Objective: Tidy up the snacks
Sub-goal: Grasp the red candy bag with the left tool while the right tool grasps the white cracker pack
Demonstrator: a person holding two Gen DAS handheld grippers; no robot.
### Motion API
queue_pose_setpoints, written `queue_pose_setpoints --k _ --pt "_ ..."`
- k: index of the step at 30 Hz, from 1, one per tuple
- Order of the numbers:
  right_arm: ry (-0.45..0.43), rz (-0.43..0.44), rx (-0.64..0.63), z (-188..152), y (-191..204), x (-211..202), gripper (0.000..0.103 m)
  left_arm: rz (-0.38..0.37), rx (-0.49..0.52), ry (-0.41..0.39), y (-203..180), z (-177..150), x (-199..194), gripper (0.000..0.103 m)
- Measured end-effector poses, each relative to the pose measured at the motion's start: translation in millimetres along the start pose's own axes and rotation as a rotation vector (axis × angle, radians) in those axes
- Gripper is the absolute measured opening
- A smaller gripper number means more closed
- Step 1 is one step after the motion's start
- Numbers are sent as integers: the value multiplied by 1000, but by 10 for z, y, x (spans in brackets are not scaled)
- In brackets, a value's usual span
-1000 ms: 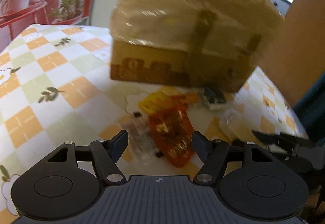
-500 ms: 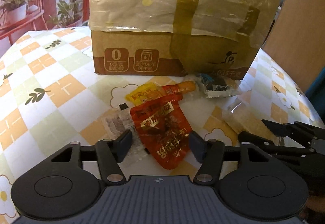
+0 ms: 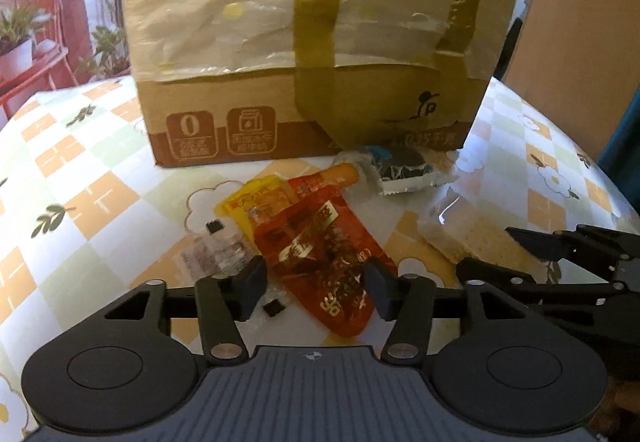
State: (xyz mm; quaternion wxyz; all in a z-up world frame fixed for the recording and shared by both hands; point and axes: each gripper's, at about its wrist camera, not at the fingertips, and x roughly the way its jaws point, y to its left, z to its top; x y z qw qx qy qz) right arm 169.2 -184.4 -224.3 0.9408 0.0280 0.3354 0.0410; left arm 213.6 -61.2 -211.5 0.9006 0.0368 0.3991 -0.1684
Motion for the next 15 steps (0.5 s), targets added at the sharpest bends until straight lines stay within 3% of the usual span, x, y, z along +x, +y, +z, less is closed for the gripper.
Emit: queue_pose_setpoints --k 15 --pt "-1 1 3 -4 4 -2 57 12 101 -17 -182 -39 146 68"
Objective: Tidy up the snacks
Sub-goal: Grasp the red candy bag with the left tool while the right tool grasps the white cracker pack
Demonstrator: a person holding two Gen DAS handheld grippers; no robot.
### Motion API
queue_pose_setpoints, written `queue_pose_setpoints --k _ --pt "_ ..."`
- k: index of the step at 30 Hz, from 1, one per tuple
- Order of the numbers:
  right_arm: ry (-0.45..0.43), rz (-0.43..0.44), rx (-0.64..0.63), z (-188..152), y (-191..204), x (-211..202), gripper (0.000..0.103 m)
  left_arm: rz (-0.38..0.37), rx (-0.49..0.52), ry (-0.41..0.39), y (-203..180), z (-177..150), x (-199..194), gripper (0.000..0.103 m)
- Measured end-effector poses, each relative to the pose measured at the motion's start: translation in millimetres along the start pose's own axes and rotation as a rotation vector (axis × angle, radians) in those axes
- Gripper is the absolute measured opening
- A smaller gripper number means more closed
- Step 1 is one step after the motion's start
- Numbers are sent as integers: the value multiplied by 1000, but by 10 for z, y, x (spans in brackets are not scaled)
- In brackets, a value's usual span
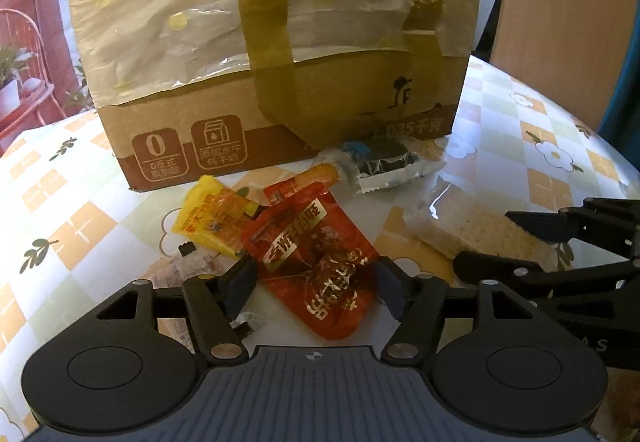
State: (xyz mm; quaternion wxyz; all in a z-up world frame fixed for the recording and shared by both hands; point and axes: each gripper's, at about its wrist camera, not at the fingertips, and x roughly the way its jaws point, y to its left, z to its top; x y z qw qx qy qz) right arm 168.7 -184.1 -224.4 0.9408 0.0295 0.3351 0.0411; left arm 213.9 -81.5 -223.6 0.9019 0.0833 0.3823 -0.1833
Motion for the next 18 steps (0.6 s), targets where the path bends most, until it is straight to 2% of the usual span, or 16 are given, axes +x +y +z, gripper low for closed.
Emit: queue_pose_setpoints --k 3,4,5,13,14,18 --pt "0 0 0 0 -2 -2 57 -23 -23 5 48 15 -33 60" --pt "0 0 0 0 -2 -2 57 -31 -27 1 55 11 -58 44" --pt "0 0 1 0 -2 -2 57 -37 -20 -4 49 5 -94 38" --pt "-1 2 3 5 -7 -4 57 -57 -23 -12 54 -75 -244 31" --pt "-1 2 4 5 -7 -5 57 -52 -27 -18 62 -73 -266 10" --pt "-1 6 13 10 -24 -12 55 -64 -33 -36 104 -24 -345 7"
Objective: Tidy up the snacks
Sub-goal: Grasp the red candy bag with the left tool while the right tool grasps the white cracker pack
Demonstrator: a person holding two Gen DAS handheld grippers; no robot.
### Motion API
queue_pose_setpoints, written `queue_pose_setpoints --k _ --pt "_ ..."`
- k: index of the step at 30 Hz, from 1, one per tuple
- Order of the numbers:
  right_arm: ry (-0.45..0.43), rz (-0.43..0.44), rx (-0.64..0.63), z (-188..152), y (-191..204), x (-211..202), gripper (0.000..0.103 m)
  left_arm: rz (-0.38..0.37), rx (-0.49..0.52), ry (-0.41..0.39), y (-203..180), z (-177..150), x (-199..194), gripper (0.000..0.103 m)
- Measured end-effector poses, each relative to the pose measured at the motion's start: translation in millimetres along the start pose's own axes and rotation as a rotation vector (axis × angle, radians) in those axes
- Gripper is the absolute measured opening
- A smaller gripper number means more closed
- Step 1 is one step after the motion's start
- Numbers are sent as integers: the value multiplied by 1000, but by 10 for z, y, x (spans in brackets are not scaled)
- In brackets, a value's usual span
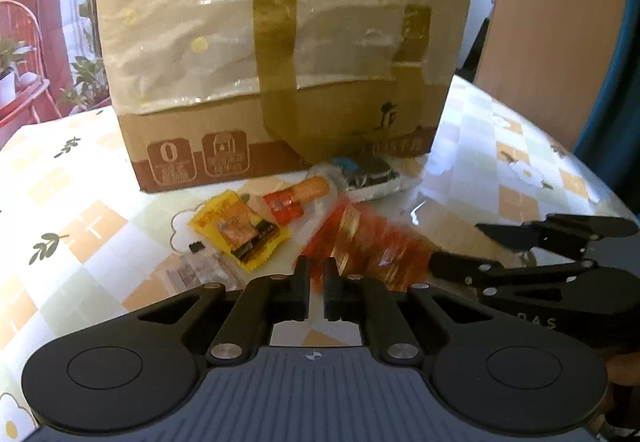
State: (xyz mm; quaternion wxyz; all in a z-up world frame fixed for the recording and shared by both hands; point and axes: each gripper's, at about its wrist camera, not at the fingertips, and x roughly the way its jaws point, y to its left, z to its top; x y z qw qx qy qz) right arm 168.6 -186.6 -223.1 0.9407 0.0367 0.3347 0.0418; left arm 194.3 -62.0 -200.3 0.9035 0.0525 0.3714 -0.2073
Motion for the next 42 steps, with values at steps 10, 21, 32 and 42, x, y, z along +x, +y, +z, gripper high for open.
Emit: queue_pose_setpoints --k 10,21,32,42 --pt "10 -14 19 14 -16 -80 54 -44 -28 3 60 11 34 30" --pt "10 -14 15 -13 -18 -59 54 -125 29 50 118 137 382 52" --pt "4 -7 7 -23 -13 -52 54 -170 47 75 10 97 392 27" --pt "4 2 15 -15 -20 -94 53 -175 57 3 -44 94 94 12"
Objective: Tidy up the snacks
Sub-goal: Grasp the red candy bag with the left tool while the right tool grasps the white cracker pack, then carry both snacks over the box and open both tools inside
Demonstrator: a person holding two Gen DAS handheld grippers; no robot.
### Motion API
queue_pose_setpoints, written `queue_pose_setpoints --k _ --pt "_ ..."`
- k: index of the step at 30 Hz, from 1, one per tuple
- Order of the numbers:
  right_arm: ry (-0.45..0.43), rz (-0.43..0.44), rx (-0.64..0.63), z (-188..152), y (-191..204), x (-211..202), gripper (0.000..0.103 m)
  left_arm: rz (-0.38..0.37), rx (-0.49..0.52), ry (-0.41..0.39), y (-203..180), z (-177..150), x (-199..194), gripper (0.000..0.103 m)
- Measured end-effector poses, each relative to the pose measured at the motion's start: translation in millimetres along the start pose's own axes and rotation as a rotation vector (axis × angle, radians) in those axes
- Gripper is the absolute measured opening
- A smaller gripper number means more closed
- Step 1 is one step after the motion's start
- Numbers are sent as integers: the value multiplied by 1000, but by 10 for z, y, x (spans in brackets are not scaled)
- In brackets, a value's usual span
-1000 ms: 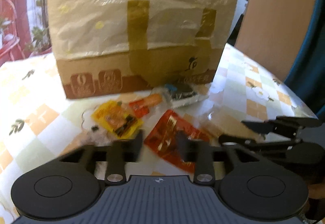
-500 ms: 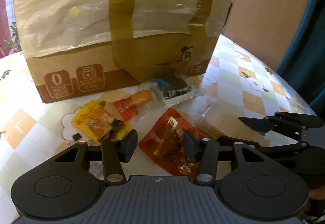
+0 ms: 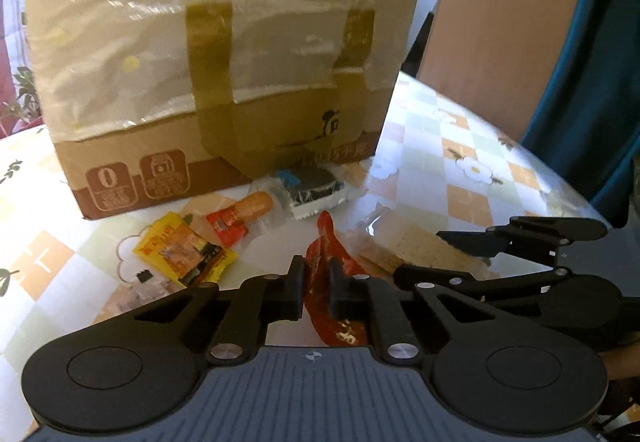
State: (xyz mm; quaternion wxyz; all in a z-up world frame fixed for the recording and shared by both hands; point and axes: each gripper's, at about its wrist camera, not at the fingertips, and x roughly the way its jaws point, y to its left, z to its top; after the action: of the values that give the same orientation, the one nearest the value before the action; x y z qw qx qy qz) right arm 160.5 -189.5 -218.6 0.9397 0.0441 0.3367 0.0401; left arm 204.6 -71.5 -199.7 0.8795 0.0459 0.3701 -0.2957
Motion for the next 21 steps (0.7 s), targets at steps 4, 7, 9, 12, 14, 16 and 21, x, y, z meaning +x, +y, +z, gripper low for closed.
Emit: queue_pose_setpoints --k 4,7,9,12,14,16,21 --pt "-35 -2 8 55 3 -112 53 2 -25 -39 45 50 -199 11" --pt "-63 -13 3 135 16 -216 53 4 -30 -81 70 104 -344 11" --pt "-84 -19 5 201 9 -296 53 4 -36 -110 86 138 -445 11" --pt "-120 -26 10 321 2 -430 53 7 -51 -156 133 218 -611 11" --pt "-143 -31 5 407 -4 -512 53 12 -62 -192 172 304 -732 11" --pt "-169 -36 -6 514 1 -595 53 16 -63 -230 215 413 -858 11" --pt "-244 -33 -46 904 56 -763 53 27 -54 -332 328 773 -1148 11"
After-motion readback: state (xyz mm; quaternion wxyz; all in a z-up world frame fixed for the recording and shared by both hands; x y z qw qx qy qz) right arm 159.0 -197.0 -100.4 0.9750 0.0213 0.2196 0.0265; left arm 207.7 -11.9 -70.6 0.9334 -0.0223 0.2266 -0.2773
